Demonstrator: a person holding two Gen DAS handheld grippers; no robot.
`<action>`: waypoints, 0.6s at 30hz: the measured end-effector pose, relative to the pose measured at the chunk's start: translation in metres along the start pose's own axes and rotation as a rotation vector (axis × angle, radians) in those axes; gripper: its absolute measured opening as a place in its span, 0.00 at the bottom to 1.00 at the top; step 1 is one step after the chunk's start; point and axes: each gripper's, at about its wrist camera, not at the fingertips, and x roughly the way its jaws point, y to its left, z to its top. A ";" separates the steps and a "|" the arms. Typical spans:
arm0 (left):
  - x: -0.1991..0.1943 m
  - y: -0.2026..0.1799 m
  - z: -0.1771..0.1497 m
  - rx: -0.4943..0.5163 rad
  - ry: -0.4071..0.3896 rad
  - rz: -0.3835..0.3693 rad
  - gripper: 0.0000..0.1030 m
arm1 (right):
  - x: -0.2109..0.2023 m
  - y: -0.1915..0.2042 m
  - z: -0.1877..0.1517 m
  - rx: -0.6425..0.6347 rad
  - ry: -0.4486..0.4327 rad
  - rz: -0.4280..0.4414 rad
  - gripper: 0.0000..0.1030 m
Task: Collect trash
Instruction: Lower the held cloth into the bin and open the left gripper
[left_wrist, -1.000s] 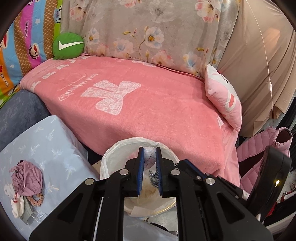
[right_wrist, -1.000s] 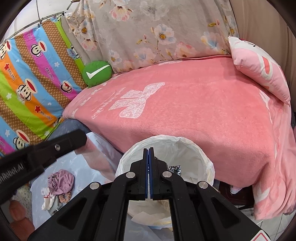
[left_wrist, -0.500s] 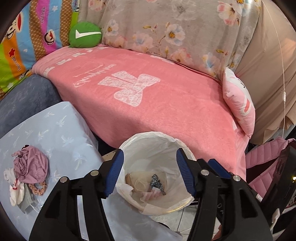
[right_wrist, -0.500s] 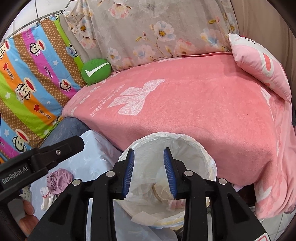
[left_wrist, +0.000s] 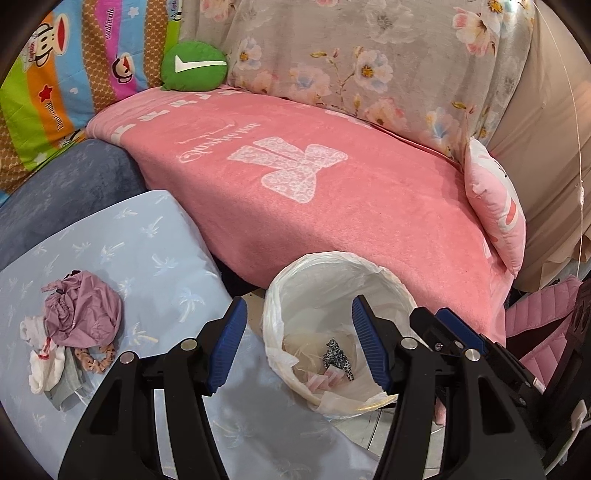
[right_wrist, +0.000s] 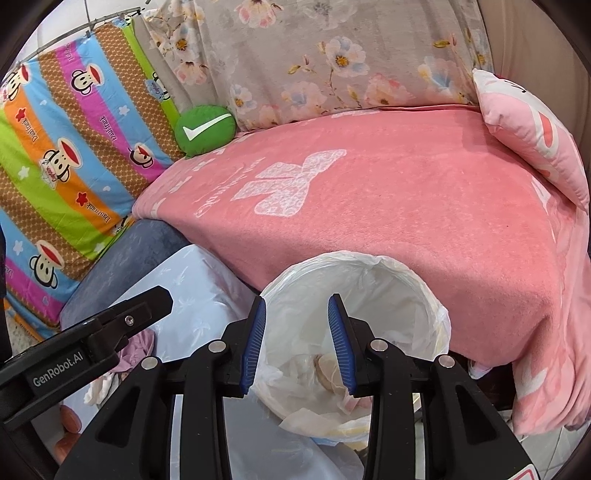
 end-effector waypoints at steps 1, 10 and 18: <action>-0.001 0.002 -0.001 -0.002 -0.001 0.003 0.55 | 0.000 0.002 0.000 -0.005 0.001 0.003 0.34; -0.011 0.028 -0.011 -0.053 -0.003 0.041 0.55 | -0.004 0.026 -0.008 -0.050 0.009 0.023 0.41; -0.021 0.055 -0.022 -0.105 -0.012 0.082 0.59 | -0.004 0.051 -0.019 -0.099 0.029 0.047 0.41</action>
